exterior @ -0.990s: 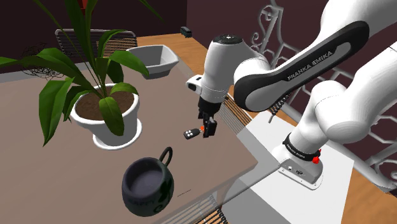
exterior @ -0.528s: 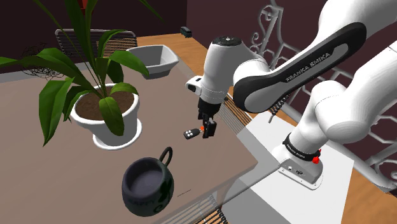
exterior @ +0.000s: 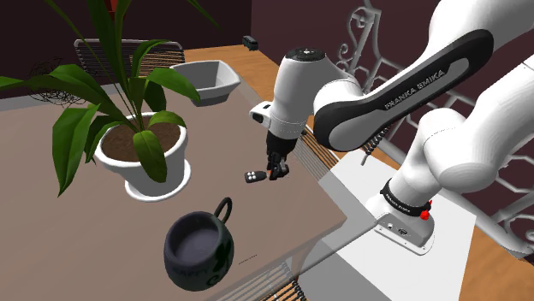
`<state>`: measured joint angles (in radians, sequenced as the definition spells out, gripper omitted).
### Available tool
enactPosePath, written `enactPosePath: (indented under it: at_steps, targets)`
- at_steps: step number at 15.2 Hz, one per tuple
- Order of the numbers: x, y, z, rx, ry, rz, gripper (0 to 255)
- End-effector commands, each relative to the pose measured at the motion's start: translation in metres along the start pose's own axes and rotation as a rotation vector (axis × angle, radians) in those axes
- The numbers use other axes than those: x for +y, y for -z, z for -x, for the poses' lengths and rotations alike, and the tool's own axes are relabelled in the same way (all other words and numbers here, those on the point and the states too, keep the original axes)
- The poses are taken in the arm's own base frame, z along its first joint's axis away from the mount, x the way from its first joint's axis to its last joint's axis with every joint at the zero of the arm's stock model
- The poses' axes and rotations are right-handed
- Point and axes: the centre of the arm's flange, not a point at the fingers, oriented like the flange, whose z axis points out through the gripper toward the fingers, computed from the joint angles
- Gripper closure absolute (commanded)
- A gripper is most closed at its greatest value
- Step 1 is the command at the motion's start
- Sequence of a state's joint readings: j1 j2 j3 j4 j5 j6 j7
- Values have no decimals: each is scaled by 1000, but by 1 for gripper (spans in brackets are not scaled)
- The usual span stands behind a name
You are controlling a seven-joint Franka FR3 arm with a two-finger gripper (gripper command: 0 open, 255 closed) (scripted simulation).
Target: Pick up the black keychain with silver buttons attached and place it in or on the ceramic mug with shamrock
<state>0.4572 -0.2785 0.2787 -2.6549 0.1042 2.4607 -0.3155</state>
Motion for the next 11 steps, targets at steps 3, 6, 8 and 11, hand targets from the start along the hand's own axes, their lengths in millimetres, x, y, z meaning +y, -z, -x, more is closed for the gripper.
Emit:
enactPosePath:
  at_steps: [3,6,8,11]
  targets:
    - [0,4,0,-2,-1,0,255]
    - [1,20,-1,-2,-1,0,255]
    - [1,30,-2,-2,-1,0,255]
    - [1,46,-3,-2,-1,0,255]
